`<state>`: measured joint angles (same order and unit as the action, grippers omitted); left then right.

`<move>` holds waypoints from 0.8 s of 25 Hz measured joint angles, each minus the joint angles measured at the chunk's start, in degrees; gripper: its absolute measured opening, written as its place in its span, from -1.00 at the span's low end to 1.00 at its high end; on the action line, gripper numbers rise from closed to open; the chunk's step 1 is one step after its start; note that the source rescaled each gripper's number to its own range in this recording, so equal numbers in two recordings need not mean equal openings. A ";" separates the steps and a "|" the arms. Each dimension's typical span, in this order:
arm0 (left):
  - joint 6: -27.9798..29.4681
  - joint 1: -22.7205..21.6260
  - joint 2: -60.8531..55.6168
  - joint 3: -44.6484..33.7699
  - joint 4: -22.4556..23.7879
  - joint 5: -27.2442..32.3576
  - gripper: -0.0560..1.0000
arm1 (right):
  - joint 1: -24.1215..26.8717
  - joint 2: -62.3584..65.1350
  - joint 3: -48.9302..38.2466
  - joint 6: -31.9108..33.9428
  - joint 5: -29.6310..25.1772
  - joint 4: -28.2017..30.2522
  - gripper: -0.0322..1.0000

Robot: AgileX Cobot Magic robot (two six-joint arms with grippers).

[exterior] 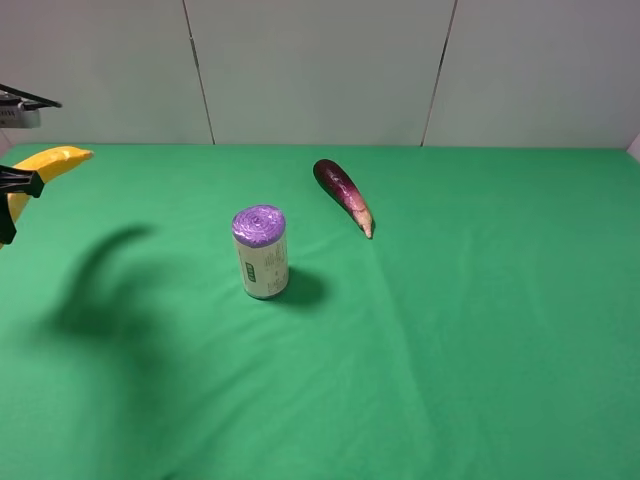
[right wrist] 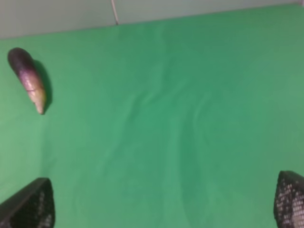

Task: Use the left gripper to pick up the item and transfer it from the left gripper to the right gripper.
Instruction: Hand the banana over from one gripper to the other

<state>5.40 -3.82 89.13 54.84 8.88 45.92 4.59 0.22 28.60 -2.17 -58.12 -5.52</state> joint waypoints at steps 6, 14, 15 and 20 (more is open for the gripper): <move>-1.85 6.13 -0.18 1.15 0.05 2.63 -0.89 | 0.00 -0.76 0.42 4.11 -0.35 -1.25 1.00; -3.20 12.95 -0.18 8.66 1.09 6.44 -0.89 | 0.00 -16.76 4.52 3.93 -0.88 -12.91 1.00; -3.20 13.58 -0.18 9.85 1.24 7.01 -0.89 | -0.05 -18.63 4.82 2.92 -0.28 -14.68 1.00; -3.25 17.45 -0.18 13.85 1.42 7.80 -0.89 | -0.68 -25.41 5.03 -2.29 3.51 -23.51 1.00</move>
<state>2.15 13.63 88.94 68.69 10.30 53.72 3.91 -25.19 33.63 -4.47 -54.61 -29.03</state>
